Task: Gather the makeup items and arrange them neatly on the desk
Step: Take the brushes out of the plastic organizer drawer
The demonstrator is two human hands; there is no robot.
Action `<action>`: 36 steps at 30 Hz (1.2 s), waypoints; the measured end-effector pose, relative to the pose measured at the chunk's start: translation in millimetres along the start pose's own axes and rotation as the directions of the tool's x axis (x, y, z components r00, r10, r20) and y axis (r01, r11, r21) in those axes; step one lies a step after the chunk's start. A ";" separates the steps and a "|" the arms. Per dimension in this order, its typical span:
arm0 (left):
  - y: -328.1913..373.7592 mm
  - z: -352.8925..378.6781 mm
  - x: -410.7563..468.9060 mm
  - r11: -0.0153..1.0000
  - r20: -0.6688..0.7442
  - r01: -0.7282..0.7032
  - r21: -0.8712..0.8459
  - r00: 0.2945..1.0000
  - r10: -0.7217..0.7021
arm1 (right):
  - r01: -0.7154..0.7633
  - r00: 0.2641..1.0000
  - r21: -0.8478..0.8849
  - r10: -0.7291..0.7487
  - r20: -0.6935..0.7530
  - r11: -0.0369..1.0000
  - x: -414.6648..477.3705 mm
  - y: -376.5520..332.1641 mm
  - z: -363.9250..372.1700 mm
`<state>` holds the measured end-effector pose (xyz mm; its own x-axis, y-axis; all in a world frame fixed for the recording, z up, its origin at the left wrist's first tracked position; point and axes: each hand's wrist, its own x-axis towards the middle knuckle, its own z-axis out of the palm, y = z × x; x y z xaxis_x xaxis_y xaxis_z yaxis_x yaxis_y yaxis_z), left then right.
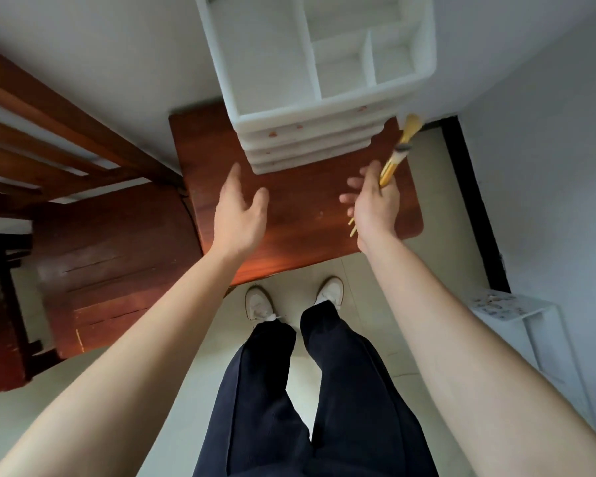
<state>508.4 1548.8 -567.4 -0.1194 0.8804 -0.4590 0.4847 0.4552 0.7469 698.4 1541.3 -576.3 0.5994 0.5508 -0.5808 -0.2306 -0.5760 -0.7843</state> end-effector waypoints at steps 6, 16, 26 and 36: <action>55.3 -85.7 -34.7 0.905 -0.097 -0.263 0.334 0.946 0.311 | 0.293 0.948 -0.135 -0.306 -0.084 0.946 -66.3 -71.4 -9.4; 149.5 -263.8 -175.7 0.685 -0.442 -0.176 0.707 0.647 0.622 | 0.848 0.527 -0.326 -0.596 0.606 0.418 -202.5 -237.1 28.4; 11.4 -277.2 -422.6 0.805 -0.899 0.492 0.331 0.425 0.110 | 0.960 -0.277 0.274 -0.395 0.876 -0.064 -396.4 -136.0 66.9; -146.4 -218.2 -782.5 0.613 -0.968 0.751 -0.246 -0.158 -0.194 | 0.508 -0.856 0.848 0.023 0.517 -0.148 -717.4 96.4 -36.7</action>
<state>341.8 822.3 -212.6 -0.9141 -0.0986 0.3934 -0.0054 0.9729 0.2313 274.3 1068.4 -227.2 -0.9145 -0.1725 0.3660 -0.3114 0.8777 -0.3643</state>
